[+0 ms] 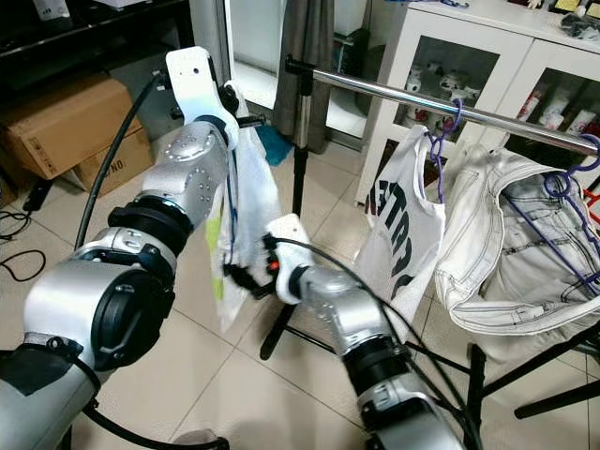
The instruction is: Hang hanger
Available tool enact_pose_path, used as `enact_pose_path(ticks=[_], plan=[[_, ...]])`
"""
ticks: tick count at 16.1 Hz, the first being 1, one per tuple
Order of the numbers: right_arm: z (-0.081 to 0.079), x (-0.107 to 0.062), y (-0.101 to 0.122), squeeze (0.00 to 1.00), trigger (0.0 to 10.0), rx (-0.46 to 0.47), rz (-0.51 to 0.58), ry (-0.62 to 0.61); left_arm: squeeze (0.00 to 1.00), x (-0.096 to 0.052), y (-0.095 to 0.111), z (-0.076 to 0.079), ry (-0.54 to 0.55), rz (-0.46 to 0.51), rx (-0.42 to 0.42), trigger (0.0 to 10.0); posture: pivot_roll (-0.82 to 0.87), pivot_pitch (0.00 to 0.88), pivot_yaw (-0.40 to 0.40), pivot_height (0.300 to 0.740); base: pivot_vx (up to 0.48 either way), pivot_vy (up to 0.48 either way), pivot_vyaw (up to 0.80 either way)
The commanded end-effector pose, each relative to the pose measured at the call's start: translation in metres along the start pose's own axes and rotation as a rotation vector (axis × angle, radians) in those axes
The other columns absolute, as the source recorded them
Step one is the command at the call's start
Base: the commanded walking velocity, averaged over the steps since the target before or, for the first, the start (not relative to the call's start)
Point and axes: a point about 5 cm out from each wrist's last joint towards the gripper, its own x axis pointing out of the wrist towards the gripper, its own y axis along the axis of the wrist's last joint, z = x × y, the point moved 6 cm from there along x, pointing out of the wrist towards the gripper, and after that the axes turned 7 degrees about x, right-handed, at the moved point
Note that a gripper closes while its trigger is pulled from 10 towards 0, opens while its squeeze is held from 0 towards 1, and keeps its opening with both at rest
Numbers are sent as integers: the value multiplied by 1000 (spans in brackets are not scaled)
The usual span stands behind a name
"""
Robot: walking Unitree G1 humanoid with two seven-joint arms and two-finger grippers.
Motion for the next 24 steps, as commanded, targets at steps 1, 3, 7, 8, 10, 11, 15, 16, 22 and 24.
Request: enact_pose_path(ticks=[1,3,7,8,10,11,15,16,22,24], plan=[[-1,-1,0,0,10000,1,-4,10,0,2,15,6,-7,38,5,0,20,0,12,740,0,0,0],[-1,1,3,0,10000,13,13,5,0,2,16,9,-13,43,11,0,21,0,12,740,0,0,0],[-6,1,7,0,10000,28,17,34,0,1,16,13,-17,47,27,0,18,0,17,740,0,0,0],[-5,2,5,0,10000,18,2,20,0,1,17,14,-16,48,24,0,18,0,17,740,0,0,0],[1,6,2,0,10000,24,-11,-37,0,1,19,17,-18,52,11,0,16,0,18,740,0,0,0],[5,8,3,0,10000,34,-6,-71,0,1,20,18,-19,53,3,0,16,0,18,740,0,0,0],[28,11,8,0,10000,79,22,-230,0,1,24,21,-19,59,-24,0,18,0,17,740,0,0,0],[34,10,8,0,7373,82,27,-265,0,1,25,22,-19,61,-30,0,20,0,15,740,0,0,0],[60,2,-5,0,0,58,-25,-394,0,2,30,14,1,73,-41,0,20,0,13,740,0,0,0],[61,2,-7,0,0,61,-26,-400,0,3,32,13,6,76,-45,0,20,0,13,740,0,0,0]])
